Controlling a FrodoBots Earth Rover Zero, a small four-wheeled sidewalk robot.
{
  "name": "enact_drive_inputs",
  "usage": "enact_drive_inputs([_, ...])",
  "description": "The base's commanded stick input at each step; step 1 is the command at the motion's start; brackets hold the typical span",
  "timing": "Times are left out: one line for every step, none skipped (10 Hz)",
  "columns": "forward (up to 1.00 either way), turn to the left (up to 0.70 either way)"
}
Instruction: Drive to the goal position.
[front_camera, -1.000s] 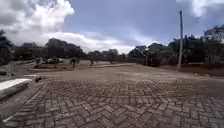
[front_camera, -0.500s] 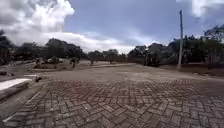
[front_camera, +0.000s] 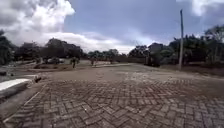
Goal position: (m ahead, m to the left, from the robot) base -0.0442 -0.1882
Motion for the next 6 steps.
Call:
enact_drive_inputs([0.3, 0.14])
enact_drive_inputs([0.2, 0.0])
enact_drive_inputs([0.0, 0.0])
enact_drive_inputs([0.0, 0.0])
enact_drive_inputs([0.0, 0.0])
enact_drive_inputs([0.0, 0.0])
